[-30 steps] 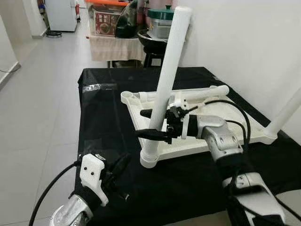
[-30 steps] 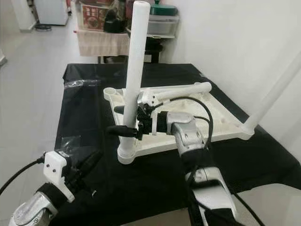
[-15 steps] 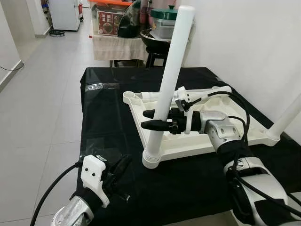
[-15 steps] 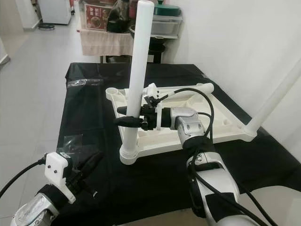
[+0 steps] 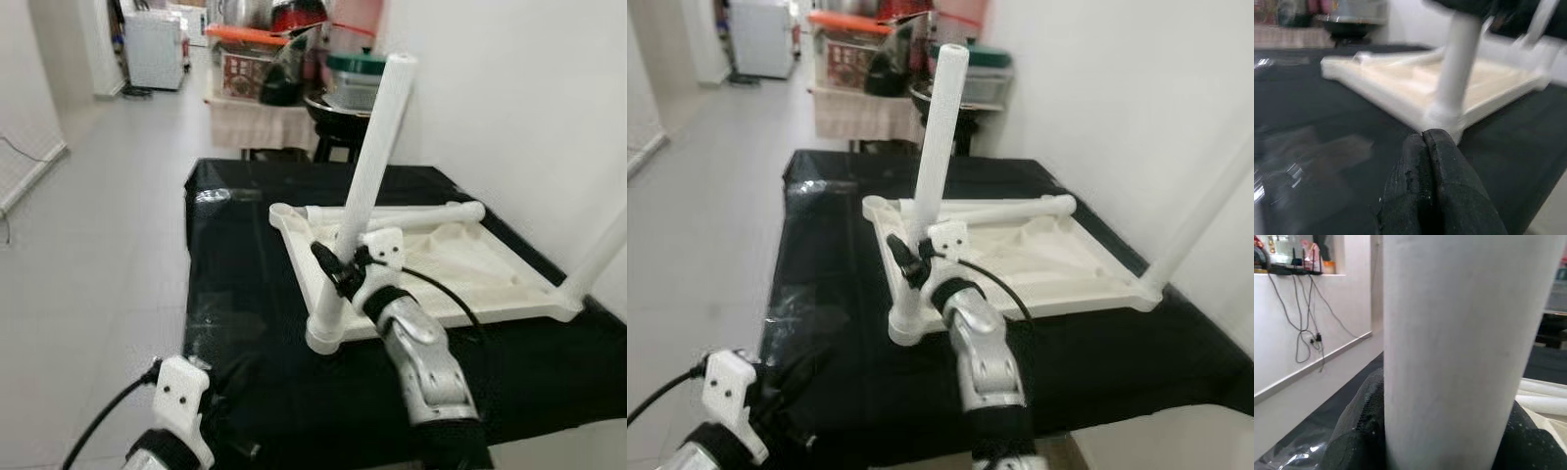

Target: Building children table

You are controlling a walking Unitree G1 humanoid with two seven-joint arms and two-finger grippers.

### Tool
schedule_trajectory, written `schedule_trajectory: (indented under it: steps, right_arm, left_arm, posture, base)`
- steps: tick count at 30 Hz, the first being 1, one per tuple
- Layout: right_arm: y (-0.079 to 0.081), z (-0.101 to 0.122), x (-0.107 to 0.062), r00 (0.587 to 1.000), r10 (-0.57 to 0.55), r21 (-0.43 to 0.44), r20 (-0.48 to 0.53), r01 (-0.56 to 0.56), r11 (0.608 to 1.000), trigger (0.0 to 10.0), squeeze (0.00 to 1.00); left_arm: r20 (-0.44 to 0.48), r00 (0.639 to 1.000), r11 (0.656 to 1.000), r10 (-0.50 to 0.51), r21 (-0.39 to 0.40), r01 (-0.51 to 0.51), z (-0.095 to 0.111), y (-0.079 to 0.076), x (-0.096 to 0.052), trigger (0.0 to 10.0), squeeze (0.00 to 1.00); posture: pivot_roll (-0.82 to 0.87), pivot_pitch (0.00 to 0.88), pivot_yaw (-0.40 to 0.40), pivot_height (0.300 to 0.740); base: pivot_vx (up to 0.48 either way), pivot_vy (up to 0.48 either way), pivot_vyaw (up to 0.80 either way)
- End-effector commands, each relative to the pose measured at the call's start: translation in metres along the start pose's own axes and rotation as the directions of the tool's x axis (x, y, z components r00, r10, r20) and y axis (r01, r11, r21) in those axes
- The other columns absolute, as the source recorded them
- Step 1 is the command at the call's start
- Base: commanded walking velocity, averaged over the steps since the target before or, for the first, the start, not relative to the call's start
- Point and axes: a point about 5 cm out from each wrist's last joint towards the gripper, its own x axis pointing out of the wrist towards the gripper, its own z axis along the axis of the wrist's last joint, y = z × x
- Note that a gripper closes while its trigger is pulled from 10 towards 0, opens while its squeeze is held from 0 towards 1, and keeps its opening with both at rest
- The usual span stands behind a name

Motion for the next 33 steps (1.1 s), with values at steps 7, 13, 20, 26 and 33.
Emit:
schedule_trajectory:
  steps: [7,13,20,26,33]
  right_arm:
    - [0.012,-0.038,-0.013,0.975,0.058,-0.075,-0.215,-0.076,0.994,10.0,0.0]
    - [0.0,-0.031,0.007,0.916,0.331,-0.059,-0.225,-0.352,0.934,10.0,1.0]
    - [-0.017,-0.014,0.017,0.814,0.533,-0.095,-0.231,-0.564,0.82,10.0,0.0]
    - [-0.039,0.011,0.031,0.776,0.586,-0.08,-0.233,-0.616,0.784,10.0,0.0]
    - [-0.05,0.031,0.03,0.674,0.712,-0.006,-0.197,-0.727,0.687,4.7,0.0]
  left_arm:
    - [-0.064,0.998,0.999,-0.015,-0.033,0.013,-0.015,0.004,0.003,10.0,0.0]
    - [-0.086,0.993,0.995,-0.077,0.06,0.082,-0.029,-0.004,0.027,10.0,0.0]
    - [-0.087,0.995,0.998,-0.056,0.022,0.058,-0.035,0.0,0.029,10.0,0.0]
    - [-0.082,0.994,0.998,-0.068,-0.021,0.067,-0.042,-0.007,0.024,10.0,0.0]
    - [-0.047,0.996,0.996,-0.078,-0.041,0.076,-0.041,-0.015,0.025,10.0,0.0]
  posture:
    - [0.02,0.0,-0.076,0.74]
    - [0.1,0.0,-0.148,0.74]
    - [0.13,0.0,-0.143,0.74]
    - [0.16,0.0,-0.145,0.74]
    - [0.17,0.0,-0.163,0.74]
  base:
    - [0.0,0.0,0.0]
    - [0.0,0.0,0.0]
    - [0.0,0.0,0.0]
    - [0.0,0.0,0.0]
    - [0.0,0.0,0.0]
